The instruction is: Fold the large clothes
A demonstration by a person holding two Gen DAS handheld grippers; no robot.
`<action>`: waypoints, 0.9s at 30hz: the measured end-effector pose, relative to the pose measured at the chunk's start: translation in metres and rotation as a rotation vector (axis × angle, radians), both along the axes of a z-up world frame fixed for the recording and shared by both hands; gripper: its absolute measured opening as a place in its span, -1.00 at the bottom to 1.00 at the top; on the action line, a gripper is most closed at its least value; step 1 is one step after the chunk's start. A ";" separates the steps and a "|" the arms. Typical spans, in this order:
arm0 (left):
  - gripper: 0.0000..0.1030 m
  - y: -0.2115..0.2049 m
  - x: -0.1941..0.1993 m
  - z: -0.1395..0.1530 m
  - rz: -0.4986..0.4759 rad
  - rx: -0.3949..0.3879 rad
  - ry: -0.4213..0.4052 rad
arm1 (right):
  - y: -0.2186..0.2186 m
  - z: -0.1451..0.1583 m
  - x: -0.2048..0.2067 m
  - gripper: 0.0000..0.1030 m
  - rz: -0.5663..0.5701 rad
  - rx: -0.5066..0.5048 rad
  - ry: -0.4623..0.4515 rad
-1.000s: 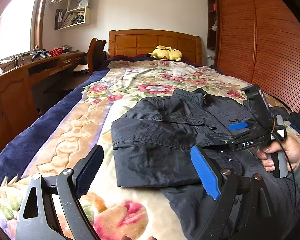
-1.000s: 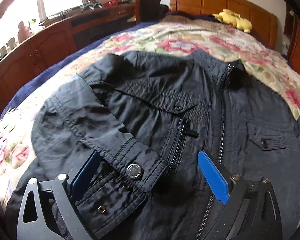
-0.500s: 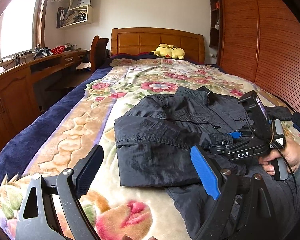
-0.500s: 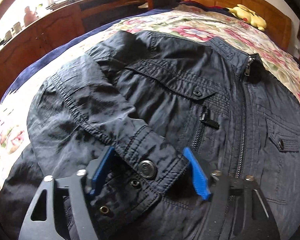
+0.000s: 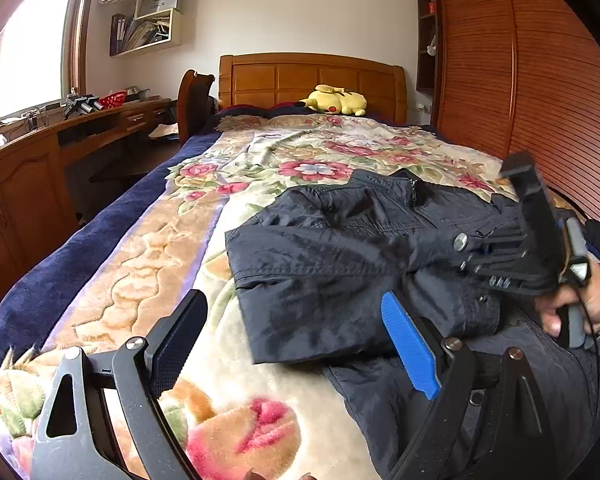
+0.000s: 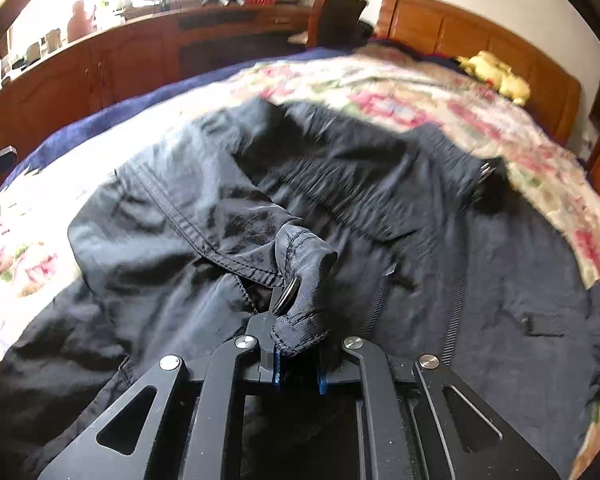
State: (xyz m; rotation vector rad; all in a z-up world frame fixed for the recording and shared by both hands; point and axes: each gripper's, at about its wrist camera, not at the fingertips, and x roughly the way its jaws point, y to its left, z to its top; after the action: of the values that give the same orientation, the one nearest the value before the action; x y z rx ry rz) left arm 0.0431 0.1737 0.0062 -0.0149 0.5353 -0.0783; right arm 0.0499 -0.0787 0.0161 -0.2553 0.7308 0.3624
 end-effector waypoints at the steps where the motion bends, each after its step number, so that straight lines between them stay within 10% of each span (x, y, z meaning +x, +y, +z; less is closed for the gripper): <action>1: 0.73 -0.001 0.000 0.000 -0.003 -0.001 -0.001 | -0.006 0.005 -0.003 -0.77 -0.010 0.002 -0.018; 27: 0.73 -0.085 0.022 0.018 -0.172 -0.035 -0.028 | -0.158 0.026 -0.023 -0.77 -0.426 -0.112 -0.061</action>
State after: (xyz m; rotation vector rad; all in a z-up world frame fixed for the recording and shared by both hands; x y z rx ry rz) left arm 0.0653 0.0890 0.0245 -0.0013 0.5063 -0.2557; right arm 0.0271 -0.2363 0.0419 -0.2083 0.7249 -0.0910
